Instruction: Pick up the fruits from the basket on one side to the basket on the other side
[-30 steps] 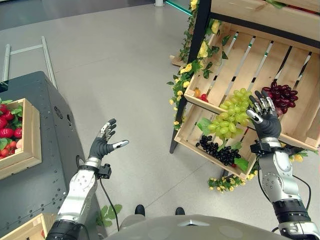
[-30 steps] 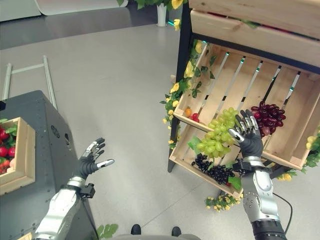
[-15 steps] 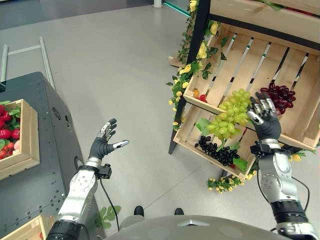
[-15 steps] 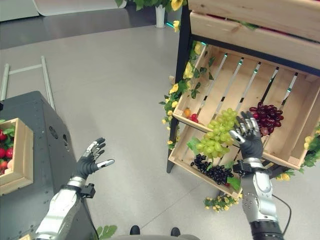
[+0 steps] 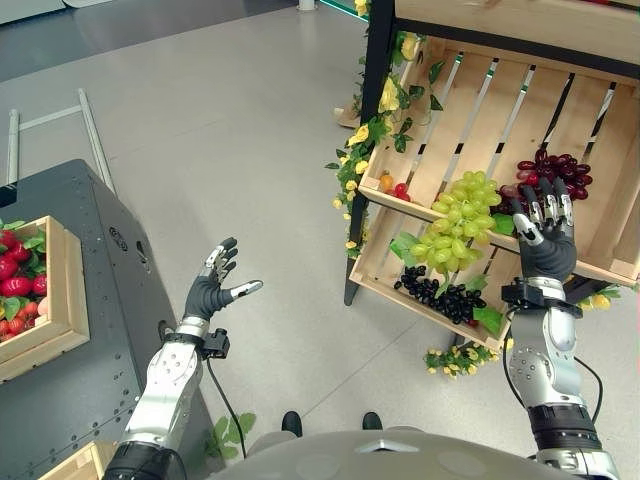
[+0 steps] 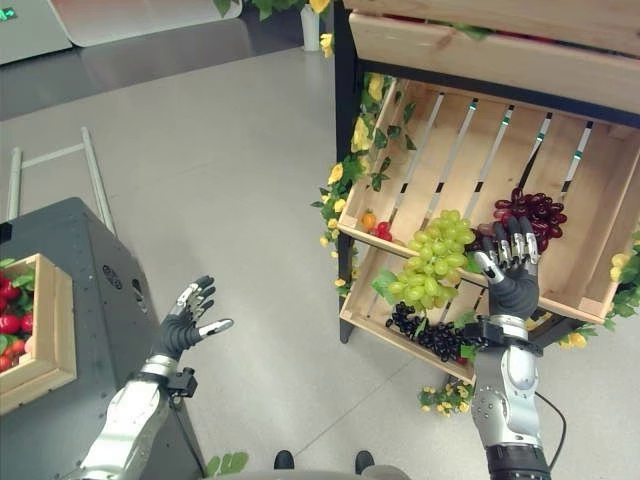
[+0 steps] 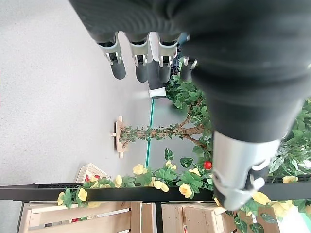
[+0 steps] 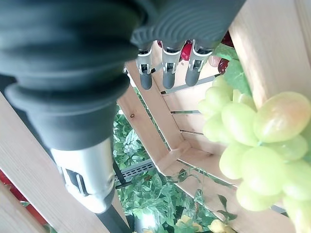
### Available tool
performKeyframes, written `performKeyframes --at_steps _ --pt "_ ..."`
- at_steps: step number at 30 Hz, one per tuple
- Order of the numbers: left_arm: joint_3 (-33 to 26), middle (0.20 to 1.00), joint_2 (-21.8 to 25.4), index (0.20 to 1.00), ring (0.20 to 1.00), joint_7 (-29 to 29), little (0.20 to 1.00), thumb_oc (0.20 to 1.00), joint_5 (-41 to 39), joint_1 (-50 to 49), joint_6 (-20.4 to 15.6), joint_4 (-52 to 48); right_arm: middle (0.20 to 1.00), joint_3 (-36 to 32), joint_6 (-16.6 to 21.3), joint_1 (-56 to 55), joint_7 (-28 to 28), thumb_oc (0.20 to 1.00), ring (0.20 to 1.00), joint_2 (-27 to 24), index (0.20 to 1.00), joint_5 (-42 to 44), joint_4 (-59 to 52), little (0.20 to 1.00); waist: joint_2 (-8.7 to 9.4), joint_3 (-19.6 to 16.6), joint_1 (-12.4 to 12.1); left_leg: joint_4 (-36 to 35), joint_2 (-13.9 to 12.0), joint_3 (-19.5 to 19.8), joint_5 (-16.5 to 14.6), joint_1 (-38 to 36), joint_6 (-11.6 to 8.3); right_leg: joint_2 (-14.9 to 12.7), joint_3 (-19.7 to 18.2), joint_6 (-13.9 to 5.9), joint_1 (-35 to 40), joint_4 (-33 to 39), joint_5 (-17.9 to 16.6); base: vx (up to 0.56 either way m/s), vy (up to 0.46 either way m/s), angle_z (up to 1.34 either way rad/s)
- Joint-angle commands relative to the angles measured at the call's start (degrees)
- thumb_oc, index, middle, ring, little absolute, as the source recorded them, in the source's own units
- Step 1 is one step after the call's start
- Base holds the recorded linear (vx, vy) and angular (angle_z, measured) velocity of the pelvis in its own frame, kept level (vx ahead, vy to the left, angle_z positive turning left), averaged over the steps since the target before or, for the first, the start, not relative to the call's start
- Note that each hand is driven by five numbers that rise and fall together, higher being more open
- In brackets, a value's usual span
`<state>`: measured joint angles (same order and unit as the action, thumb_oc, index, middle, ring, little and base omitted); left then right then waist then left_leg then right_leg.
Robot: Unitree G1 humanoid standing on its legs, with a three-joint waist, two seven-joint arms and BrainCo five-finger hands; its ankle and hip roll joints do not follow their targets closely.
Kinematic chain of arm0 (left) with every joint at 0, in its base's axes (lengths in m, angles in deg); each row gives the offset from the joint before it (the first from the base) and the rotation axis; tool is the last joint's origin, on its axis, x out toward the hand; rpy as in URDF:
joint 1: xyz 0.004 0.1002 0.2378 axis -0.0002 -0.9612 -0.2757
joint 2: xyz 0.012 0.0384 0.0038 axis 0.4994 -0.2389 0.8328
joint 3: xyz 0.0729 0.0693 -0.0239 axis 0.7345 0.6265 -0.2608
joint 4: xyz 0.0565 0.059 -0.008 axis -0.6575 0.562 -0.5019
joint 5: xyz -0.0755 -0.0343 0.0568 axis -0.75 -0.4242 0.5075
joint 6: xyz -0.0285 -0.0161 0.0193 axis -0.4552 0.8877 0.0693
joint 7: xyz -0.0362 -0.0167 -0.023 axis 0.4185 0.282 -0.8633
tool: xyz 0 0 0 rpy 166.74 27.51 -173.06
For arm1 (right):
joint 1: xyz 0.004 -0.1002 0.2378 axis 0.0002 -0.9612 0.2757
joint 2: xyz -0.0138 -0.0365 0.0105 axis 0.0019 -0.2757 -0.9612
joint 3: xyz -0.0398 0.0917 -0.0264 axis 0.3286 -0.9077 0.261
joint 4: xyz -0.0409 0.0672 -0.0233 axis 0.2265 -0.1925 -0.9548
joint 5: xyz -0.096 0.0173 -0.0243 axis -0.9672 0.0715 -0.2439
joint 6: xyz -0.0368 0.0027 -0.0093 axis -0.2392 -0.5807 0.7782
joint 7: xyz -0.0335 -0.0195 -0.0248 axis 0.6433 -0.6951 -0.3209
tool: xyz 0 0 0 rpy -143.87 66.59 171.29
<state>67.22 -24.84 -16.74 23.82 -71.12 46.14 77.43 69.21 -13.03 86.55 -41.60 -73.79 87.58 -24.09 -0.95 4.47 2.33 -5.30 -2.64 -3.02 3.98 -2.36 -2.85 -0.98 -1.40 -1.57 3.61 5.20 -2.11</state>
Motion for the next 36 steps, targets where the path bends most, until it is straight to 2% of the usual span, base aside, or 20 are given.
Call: performKeyframes --at_steps 1,10,13,18,22,30,36 --pt "-2.8 1.000 1.6 1.000 1.000 0.3 1.000 1.000 3.1 1.6 -4.4 -0.6 1.000 -1.1 2.5 0.5 0.3 1.000 1.000 -0.6 1.000 -1.4 -5.1 1.000 3.94 1.1 0.0 1.8 2.5 0.1 -5.5 -3.3 1.67 -2.4 0.5 -4.59 0.4 -3.5 1.5 0.00 0.000 0.00" --pt "-3.5 1.000 1.4 1.000 1.000 -0.3 1.000 1.000 3.4 1.2 -4.7 -1.0 1.000 -2.2 3.5 -0.1 1.4 1.000 1.000 -1.0 1.000 -2.5 -10.2 1.000 3.90 0.9 0.2 1.7 2.5 -0.1 -5.5 -3.4 1.68 -2.3 0.3 -4.56 0.4 -3.4 1.4 0.00 0.000 0.00" --pt "-4.3 1.000 1.8 1.000 1.000 -1.2 1.000 1.000 4.1 0.5 -4.7 -1.2 1.000 -3.8 1.8 -1.7 0.6 1.000 1.000 -4.7 1.000 -9.3 -14.7 1.000 4.22 1.0 0.3 1.8 2.5 -0.2 -5.2 -3.3 1.66 -2.3 0.1 -4.57 0.2 -3.4 1.0 -0.01 -0.004 -0.03" --pt "-4.8 1.000 2.8 1.000 1.000 -1.7 1.000 1.000 4.9 0.7 -4.1 -1.9 1.000 -5.0 -1.0 -1.1 -0.2 1.000 1.000 -8.6 1.000 -13.8 -16.6 1.000 4.84 0.8 0.2 1.6 2.4 -0.4 -5.6 -3.6 1.70 -2.2 0.0 -4.69 0.4 -3.4 1.1 -0.01 -0.003 -0.03" --pt "-4.8 1.000 3.2 1.000 1.000 -2.5 1.000 1.000 5.2 0.9 -3.5 -2.5 1.000 -5.1 -2.8 0.8 0.7 1.000 1.000 -11.3 1.000 -13.9 -17.5 1.000 5.64 0.9 -0.2 1.7 2.2 -0.4 -5.5 -3.5 1.72 -2.1 -0.1 -4.75 0.2 -3.4 0.9 0.00 -0.002 -0.06" --pt "-4.7 1.000 3.9 1.000 1.000 -3.7 1.000 1.000 4.7 0.4 -2.9 -4.0 1.000 -3.6 -3.9 3.7 2.1 1.000 1.000 -15.0 1.000 -12.4 -18.8 1.000 6.83 0.9 -0.8 1.8 2.0 -0.6 -5.5 -3.3 1.78 -2.0 -0.3 -4.83 0.0 -3.5 0.6 0.00 0.000 0.00" --pt "-6.3 1.000 4.7 1.000 1.000 -3.6 1.000 1.000 5.0 0.5 -3.1 -3.9 1.000 -1.6 -5.2 1.9 8.3 1.000 1.000 -17.6 1.000 -8.0 -21.3 1.000 7.72 1.3 -1.1 2.1 2.1 -0.5 -5.3 -2.8 1.68 -2.0 -0.1 -4.92 -0.5 -3.9 0.5 0.00 0.000 0.00"
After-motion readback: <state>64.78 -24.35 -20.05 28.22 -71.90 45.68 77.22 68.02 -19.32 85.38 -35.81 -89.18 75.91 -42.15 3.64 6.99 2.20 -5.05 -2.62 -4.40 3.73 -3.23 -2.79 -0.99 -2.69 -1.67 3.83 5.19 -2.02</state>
